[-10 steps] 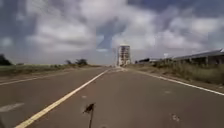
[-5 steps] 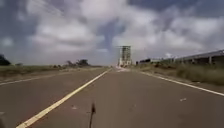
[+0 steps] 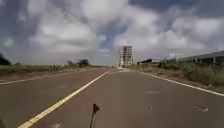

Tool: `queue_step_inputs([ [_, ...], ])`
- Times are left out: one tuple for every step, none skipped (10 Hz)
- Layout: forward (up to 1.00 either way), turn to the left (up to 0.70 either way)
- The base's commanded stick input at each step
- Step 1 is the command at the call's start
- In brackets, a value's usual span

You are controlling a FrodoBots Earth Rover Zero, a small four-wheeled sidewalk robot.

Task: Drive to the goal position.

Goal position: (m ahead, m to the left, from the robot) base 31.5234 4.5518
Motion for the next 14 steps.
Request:
queue_step_inputs([
  [1.0,0.0],
  [1.0,0.0],
  [1.0,0.0],
  [1.0,0.0],
  [1.0,0.0],
  [1.0,0.0],
  [1.0,0.0],
  [1.0,0.0],
  [1.0,0.0],
  [1.0,0.0],
  [1.0,0.0],
  [1.0,0.0],
  [1.0,0.0],
  [1.0,0.0],
])
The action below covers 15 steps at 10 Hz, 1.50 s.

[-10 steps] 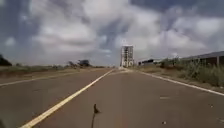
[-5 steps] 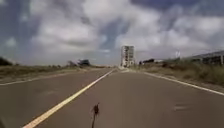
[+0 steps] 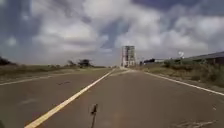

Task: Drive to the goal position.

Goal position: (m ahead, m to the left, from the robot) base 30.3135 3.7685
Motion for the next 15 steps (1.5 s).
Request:
queue_step_inputs([
  [1.0,0.0],
  [1.0,0.0],
  [1.0,0.0],
  [1.0,0.0],
  [1.0,0.0],
  [1.0,0.0],
  [1.0,0.0],
  [1.0,0.0],
  [1.0,0.0],
  [1.0,0.0],
  [1.0,0.0],
  [1.0,0.0],
  [1.0,0.0],
  [1.0,0.0],
  [1.0,0.0],
])
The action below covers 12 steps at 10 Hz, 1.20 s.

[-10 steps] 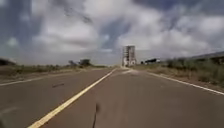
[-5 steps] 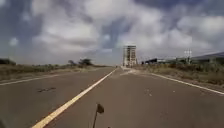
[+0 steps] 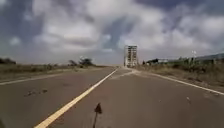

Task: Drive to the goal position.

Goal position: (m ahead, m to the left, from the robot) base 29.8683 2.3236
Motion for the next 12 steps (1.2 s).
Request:
queue_step_inputs([
  [1.0,0.0],
  [1.0,0.0],
  [1.0,0.0],
  [1.0,0.0],
  [1.0,0.0],
  [1.0,0.0],
  [1.0,0.0],
  [1.0,0.0],
  [1.0,0.0],
  [1.0,0.0],
  [1.0,0.0],
  [1.0,0.0],
])
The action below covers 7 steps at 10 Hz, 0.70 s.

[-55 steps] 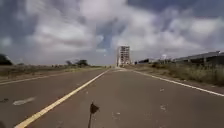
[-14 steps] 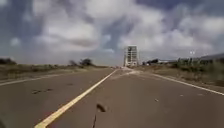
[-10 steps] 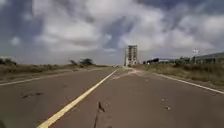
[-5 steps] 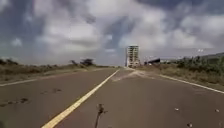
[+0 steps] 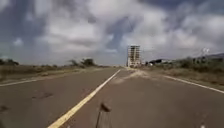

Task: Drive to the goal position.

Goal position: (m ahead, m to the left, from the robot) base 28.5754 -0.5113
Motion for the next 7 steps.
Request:
queue_step_inputs([
  [1.0,0.0],
  [1.0,0.0],
  [1.0,-0.01],
  [1.0,-0.05],
  [1.0,-0.4],
  [1.0,-0.4],
  [1.0,0.0],
])
